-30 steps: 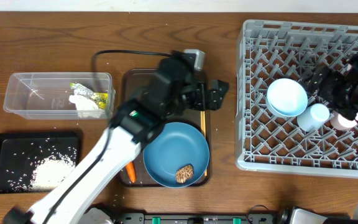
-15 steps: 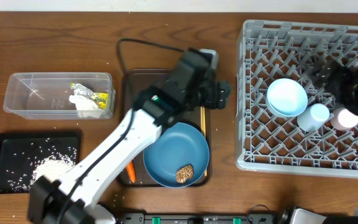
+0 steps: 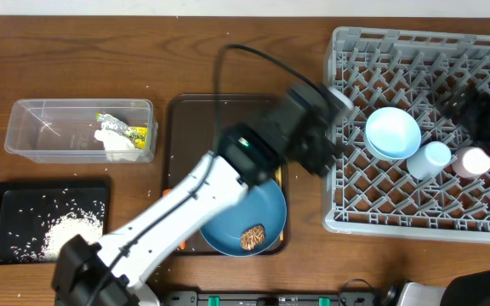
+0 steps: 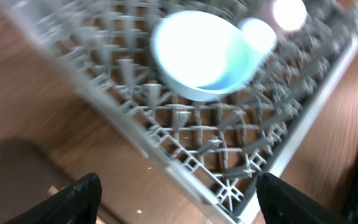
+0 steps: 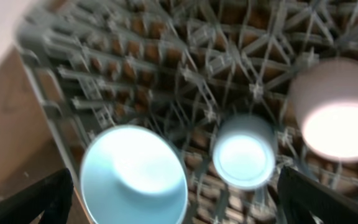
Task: Sort waste into correct bins and load items into the dishwasher rack
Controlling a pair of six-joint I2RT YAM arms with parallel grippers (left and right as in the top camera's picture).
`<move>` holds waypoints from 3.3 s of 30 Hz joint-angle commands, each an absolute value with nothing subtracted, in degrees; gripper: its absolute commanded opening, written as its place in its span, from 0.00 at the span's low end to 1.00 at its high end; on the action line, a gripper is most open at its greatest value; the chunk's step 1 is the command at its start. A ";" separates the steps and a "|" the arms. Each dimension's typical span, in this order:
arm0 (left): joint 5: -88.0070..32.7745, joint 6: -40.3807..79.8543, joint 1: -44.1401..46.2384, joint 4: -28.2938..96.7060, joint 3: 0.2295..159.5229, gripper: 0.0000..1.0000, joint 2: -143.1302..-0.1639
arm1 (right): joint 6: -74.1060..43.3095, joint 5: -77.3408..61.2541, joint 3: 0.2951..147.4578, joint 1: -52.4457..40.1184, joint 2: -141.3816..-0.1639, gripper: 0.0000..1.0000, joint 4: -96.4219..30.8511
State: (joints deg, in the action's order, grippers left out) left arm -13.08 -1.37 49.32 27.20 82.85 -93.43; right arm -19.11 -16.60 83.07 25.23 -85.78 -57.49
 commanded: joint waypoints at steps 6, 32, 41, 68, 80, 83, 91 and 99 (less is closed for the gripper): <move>-9.06 -21.67 57.06 20.21 84.14 0.79 -102.26 | -18.72 -23.46 83.07 28.62 -85.58 0.99 -58.70; -11.51 -39.40 58.33 1.65 84.07 0.75 -112.42 | -15.99 -23.07 83.09 35.44 -85.58 0.99 -58.11; -11.53 -39.40 57.14 0.49 83.53 0.62 -114.19 | -14.06 -38.98 83.09 43.83 -85.58 0.99 -55.88; -11.53 -30.30 55.42 -0.99 83.55 0.06 -116.36 | -14.06 -39.38 83.07 43.68 -85.58 0.98 -56.53; -11.70 -4.75 54.74 -2.61 83.61 0.06 -109.84 | -14.06 -39.03 83.07 43.68 -85.58 0.99 -56.51; -21.80 1.72 52.90 -1.96 83.59 0.06 -105.73 | -14.09 -39.03 83.07 43.68 -85.58 0.99 -56.42; -42.76 22.33 46.70 -4.91 83.61 0.06 -99.50 | -14.09 -39.05 83.09 43.68 -85.58 0.99 -56.55; -56.25 45.63 42.09 -19.25 83.55 0.06 -100.51 | -14.09 -39.05 83.09 43.68 -85.58 0.99 -56.77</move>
State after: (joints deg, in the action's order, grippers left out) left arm -48.64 33.78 42.85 -16.67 83.18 -99.92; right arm -15.09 -38.81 83.05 44.05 -85.78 -56.53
